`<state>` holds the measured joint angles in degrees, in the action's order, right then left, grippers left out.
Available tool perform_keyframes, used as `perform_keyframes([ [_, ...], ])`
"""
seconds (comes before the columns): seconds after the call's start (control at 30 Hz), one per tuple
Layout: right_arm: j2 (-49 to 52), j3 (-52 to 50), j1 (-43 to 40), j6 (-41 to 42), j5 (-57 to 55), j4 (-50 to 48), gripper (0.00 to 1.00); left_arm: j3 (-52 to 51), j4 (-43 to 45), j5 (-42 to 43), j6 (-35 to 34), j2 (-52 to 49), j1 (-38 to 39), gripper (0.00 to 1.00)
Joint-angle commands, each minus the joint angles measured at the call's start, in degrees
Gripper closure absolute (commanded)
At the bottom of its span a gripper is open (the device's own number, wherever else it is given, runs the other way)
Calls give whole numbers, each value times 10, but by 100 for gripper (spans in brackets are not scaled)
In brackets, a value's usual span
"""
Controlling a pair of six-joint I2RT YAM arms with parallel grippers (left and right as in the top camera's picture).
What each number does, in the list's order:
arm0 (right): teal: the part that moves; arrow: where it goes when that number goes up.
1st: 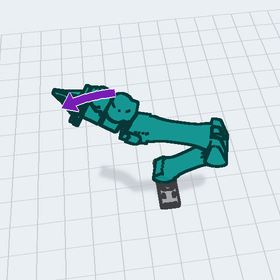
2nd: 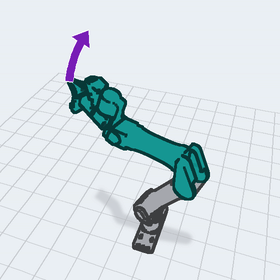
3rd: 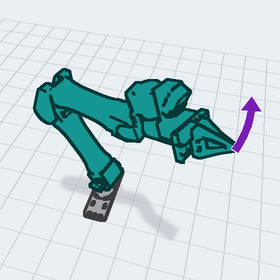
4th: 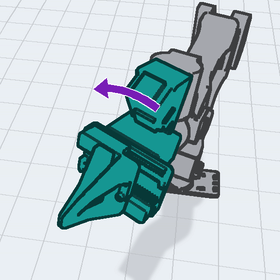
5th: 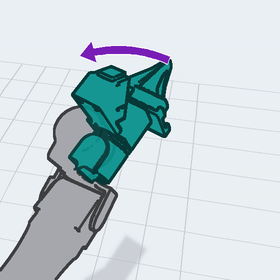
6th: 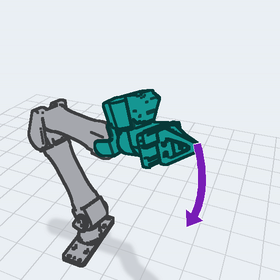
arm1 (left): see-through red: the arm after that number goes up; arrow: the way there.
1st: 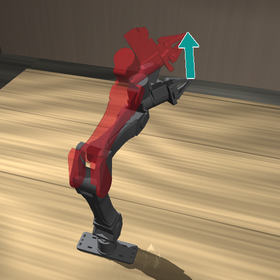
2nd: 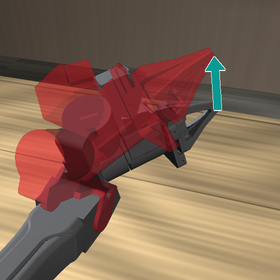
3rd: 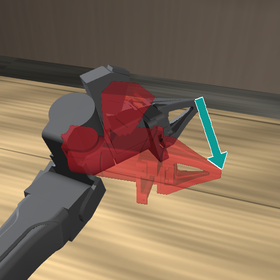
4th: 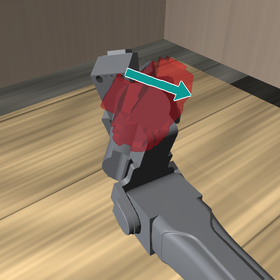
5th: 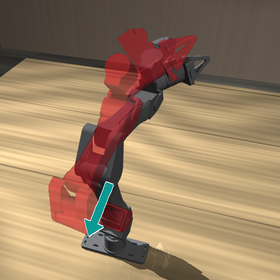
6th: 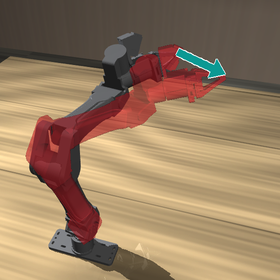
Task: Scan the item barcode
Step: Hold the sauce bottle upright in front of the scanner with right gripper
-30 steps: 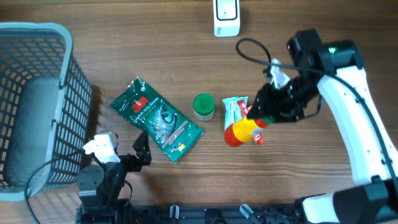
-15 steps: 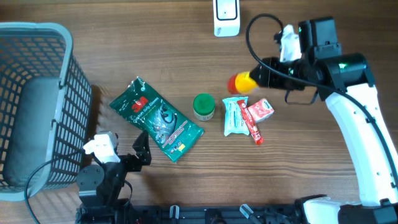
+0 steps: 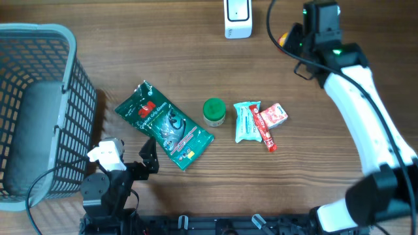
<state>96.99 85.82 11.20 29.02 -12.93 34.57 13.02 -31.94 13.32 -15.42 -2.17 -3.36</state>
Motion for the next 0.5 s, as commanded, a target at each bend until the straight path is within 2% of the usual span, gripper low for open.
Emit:
perform_keyframes([
  [0.0,42,9,2,21,-53,-75,62,-4,1,-3,-5,4,3,0],
  [0.3,132,30,13,21,-89,-301,62,-4,1,-3,-5,4,3,0],
  [0.47,201,88,47,14,-137,-342,63,-4,1,-3,-5,4,2,0],
])
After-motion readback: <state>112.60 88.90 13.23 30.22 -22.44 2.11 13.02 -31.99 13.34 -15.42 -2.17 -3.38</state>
